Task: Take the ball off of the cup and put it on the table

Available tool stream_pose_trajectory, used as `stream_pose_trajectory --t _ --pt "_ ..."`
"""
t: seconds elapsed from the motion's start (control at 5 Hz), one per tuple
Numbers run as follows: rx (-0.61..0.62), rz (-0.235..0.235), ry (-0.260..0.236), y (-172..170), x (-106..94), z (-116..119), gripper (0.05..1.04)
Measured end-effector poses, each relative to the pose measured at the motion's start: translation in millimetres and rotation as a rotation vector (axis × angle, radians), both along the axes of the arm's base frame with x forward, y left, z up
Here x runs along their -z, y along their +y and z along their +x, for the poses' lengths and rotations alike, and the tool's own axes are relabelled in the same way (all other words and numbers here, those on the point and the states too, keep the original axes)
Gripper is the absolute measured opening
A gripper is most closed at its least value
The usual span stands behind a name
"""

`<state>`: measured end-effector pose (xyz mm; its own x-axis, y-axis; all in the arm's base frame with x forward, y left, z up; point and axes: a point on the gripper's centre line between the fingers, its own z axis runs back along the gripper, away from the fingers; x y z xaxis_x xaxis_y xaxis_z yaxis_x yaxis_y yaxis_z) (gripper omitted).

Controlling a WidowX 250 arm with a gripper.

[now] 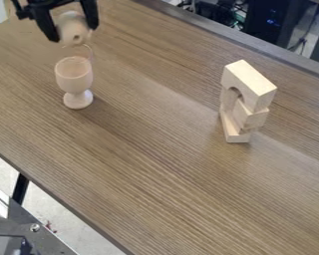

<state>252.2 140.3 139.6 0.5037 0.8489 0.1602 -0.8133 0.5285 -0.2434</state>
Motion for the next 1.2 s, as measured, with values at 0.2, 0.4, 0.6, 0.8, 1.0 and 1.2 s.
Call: stream_pose_trajectory --t 0.2,0.4,0.6,0.8,1.0,1.2 --pt "0.034 -0.006 -0.008 -6.0 0.4 4.2 0.747" --pt "0.141 -0.003 0.010 -24.9 8.8 24.3 0.747" --pt "0.250 0.000 0.010 -48.6 16.6 46.7 0.747" --pt "0.315 0.005 0.007 -62.6 26.7 64.9 0.747" --pt "0.368 0.055 0.037 -66.4 49.4 76.6 0.747" --pt "0.379 0.091 0.019 -60.9 65.1 86.2 0.747"
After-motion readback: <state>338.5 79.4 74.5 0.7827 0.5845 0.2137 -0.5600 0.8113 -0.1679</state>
